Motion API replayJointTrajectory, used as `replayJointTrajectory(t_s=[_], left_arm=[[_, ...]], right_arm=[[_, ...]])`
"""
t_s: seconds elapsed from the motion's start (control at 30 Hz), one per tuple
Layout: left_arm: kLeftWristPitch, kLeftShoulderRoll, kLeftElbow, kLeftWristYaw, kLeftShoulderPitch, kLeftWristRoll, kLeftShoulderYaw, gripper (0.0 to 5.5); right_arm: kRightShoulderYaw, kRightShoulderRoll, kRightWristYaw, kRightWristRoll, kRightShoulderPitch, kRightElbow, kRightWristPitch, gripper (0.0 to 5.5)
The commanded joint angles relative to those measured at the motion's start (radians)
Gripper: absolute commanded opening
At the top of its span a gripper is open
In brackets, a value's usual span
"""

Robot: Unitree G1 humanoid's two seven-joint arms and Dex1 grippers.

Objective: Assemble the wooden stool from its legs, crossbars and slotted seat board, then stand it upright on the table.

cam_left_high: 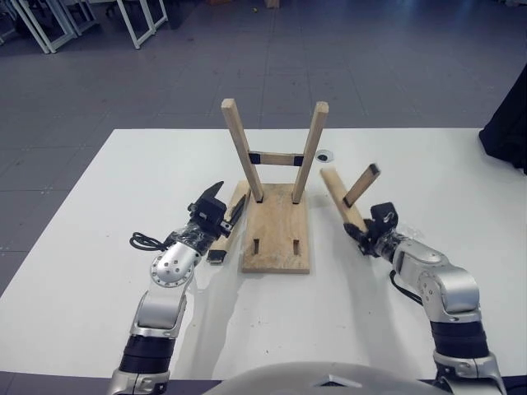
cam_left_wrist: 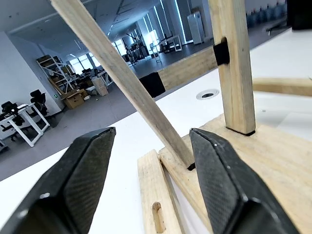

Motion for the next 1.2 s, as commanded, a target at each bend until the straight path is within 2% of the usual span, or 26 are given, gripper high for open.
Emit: replayJointTrajectory(t_s=[0.03,0.1,0.2,0.3,0.4,0.43,0.6,1.07,1.2], left_arm=[[0.071,-0.035,-0.046,-0.097,-0.017,-0.212,0.04,2.79],[0.175,-0.04,-0.111,-0.201,0.015,-0.427,0.05,2.79],[0.366,0.007,-0.231,-0.374,0.097,-0.776,0.057,2.79],[0.496,0.049,-0.31,-0.451,0.138,-1.013,0.078,2.79],[0.574,0.062,-0.335,-0.449,0.13,-1.197,0.115,2.79],[0.594,0.065,-0.335,-0.447,0.122,-1.241,0.124,3.01],[0.636,0.076,-0.314,-0.403,0.089,-1.278,0.134,3.74],[0.674,0.085,-0.314,-0.422,0.07,-1.298,0.141,3.74],[0.676,0.088,-0.313,-0.428,0.071,-1.285,0.135,3.13]], right_arm=[[-0.203,0.08,0.122,0.266,-0.097,0.01,-0.127,2.03],[-0.224,0.084,0.228,0.421,-0.092,-0.04,-0.106,2.03],[-0.179,0.04,0.375,0.608,-0.029,-0.15,-0.029,2.03],[-0.113,-0.026,0.485,0.652,0.03,-0.217,-0.004,2.03],[-0.041,-0.075,0.55,0.631,0.06,-0.235,-0.012,2.03],[-0.017,-0.089,0.568,0.614,0.069,-0.238,-0.019,2.03],[0.094,-0.157,0.652,0.574,0.095,-0.241,-0.03,2.03],[0.21,-0.194,0.739,0.484,0.146,-0.156,-0.118,2.03],[0.22,-0.193,0.738,0.478,0.152,-0.143,-0.13,2.03]])
